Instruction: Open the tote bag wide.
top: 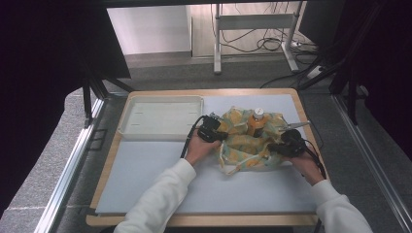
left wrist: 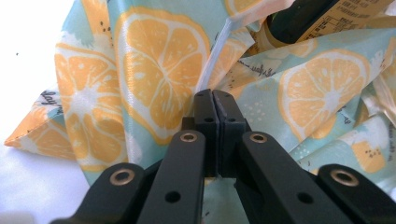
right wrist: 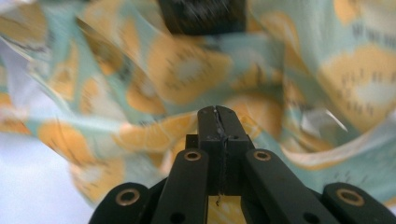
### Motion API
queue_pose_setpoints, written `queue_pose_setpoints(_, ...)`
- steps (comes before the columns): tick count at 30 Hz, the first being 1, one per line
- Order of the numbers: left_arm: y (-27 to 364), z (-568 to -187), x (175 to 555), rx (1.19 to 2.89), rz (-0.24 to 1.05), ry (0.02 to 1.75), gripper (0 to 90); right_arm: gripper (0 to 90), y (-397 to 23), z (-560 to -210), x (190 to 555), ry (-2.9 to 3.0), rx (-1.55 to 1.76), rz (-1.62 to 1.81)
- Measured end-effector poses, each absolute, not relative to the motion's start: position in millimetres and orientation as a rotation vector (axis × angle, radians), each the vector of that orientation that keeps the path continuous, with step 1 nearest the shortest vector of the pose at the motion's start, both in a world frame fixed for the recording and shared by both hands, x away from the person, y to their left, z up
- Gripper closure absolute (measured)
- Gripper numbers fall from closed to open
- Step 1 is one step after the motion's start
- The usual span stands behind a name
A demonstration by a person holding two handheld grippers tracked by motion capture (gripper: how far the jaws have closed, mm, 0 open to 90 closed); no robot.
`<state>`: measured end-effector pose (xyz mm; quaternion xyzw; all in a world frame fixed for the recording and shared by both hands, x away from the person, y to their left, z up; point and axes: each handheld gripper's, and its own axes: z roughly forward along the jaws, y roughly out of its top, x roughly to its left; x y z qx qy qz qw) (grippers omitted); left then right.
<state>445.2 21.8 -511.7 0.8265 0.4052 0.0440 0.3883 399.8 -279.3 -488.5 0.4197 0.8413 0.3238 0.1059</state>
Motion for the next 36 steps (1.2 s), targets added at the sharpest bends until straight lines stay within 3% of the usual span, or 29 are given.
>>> queue_pose_setpoints(17, 18, -511, 442, 2.093, 0.102, 1.017, 88.6, 89.2, -290, -502, 397, 2.455, 1.282, 0.954)
queue_pose_setpoints(28, 11, -465, 423, 1.995, 0.116, 0.886, 88.7, 89.2, -287, -498, 397, 2.445, 1.259, 0.991)
queue_pose_setpoints(36, 10, -438, 445, 1.949, 0.114, 0.883, 88.8, 89.2, -285, -500, 397, 2.452, 1.252, 0.995)
